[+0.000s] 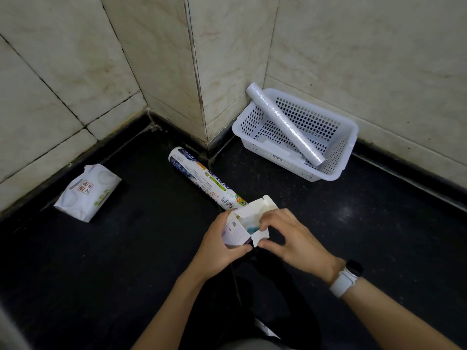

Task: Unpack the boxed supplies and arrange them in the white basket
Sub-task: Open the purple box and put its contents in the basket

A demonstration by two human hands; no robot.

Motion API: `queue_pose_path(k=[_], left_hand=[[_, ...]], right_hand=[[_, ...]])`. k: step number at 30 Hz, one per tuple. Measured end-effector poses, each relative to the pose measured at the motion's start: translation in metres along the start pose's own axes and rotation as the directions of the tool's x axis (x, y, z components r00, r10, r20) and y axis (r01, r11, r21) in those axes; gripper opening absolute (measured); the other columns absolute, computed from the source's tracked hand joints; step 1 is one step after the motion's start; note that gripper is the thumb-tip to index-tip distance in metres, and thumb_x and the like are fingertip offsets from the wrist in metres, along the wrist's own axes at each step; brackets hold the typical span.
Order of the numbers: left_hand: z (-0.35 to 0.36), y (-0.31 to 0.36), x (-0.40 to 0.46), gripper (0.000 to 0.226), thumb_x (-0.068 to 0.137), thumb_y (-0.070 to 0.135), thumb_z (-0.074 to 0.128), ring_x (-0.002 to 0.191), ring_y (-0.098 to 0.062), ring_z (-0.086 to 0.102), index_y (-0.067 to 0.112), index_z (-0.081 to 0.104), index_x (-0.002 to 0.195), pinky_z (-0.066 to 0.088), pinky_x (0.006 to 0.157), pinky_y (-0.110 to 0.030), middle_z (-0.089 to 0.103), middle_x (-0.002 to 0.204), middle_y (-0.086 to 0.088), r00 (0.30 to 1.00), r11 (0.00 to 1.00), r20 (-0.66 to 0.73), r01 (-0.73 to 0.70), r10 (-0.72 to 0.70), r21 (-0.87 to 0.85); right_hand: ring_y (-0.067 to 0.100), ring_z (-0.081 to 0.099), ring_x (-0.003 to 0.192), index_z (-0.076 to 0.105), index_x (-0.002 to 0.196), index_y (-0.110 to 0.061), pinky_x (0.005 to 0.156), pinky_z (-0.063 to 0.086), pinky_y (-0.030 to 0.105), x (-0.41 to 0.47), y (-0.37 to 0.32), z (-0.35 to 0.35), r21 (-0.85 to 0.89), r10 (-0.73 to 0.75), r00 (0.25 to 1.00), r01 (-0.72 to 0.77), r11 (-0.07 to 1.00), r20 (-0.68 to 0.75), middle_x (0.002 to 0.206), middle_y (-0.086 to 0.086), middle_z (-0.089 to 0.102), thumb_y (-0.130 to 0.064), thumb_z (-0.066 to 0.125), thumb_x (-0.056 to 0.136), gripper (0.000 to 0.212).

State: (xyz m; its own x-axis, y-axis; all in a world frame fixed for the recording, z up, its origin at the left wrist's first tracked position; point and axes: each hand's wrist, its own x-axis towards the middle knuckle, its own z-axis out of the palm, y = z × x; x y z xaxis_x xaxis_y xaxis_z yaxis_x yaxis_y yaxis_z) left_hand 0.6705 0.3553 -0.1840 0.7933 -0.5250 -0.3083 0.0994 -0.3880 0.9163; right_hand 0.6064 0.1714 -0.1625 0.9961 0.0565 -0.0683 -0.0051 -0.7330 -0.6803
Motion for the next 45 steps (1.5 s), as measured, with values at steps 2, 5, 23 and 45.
queue_pose_path(k=[2, 5, 23, 45], left_hand=[[0.0, 0.0, 0.001, 0.074, 0.058, 0.032, 0.076, 0.118, -0.002, 0.047, 0.049, 0.041, 0.121, 0.044, 0.102, -0.04, 0.053, 0.123, 0.016, 0.999, 1.0, 0.033, 0.003, -0.003, 0.016], [0.001, 0.0, 0.001, 0.079, 0.058, 0.032, 0.077, 0.12, -0.009, 0.046, 0.04, 0.039, 0.127, 0.042, 0.103, -0.043, 0.051, 0.126, 0.007, 0.998, 0.999, 0.06, -0.003, 0.0, 0.052], [0.01, -0.003, -0.009, 0.071, 0.064, 0.026, 0.079, 0.115, 0.012, 0.037, 0.054, 0.036, 0.112, 0.038, 0.094, -0.009, 0.032, 0.12, 0.029, 0.99, 0.98, -0.025, -0.134, 0.139, 0.146], [0.016, 0.001, -0.001, 0.067, 0.064, 0.041, 0.073, 0.111, -0.007, 0.048, 0.034, 0.043, 0.123, 0.041, 0.099, -0.038, 0.051, 0.116, 0.017, 0.987, 0.934, 0.097, -0.154, 0.129, 0.322]], right_hand=[[0.002, 0.036, 0.109, 0.042, 0.123, -0.038, 0.091, 0.042, 0.027, 0.003, 0.001, -0.001, -0.05, -0.008, 0.999, 0.011, 0.999, 0.051, 0.117, -0.019, 0.045, -0.037, 0.064, 0.078, 0.05], [0.002, 0.036, 0.113, 0.026, 0.136, -0.042, 0.092, 0.044, 0.028, 0.008, 0.002, 0.0, -0.071, 0.003, 0.997, 0.002, 0.998, 0.072, 0.129, -0.014, 0.036, -0.039, 0.065, 0.077, 0.07], [0.012, 0.05, 0.089, 0.041, 0.129, -0.03, 0.081, 0.044, 0.018, 0.006, 0.009, -0.007, 0.151, 0.093, 0.983, -0.117, 0.982, 0.161, 0.098, -0.004, 0.045, -0.023, 0.067, 0.078, 0.058], [0.011, 0.046, 0.085, 0.073, 0.085, -0.02, 0.079, 0.041, 0.028, -0.001, 0.013, -0.005, 0.129, 0.154, 0.956, -0.19, 0.973, 0.248, 0.087, -0.014, 0.038, -0.024, 0.063, 0.083, 0.011]])
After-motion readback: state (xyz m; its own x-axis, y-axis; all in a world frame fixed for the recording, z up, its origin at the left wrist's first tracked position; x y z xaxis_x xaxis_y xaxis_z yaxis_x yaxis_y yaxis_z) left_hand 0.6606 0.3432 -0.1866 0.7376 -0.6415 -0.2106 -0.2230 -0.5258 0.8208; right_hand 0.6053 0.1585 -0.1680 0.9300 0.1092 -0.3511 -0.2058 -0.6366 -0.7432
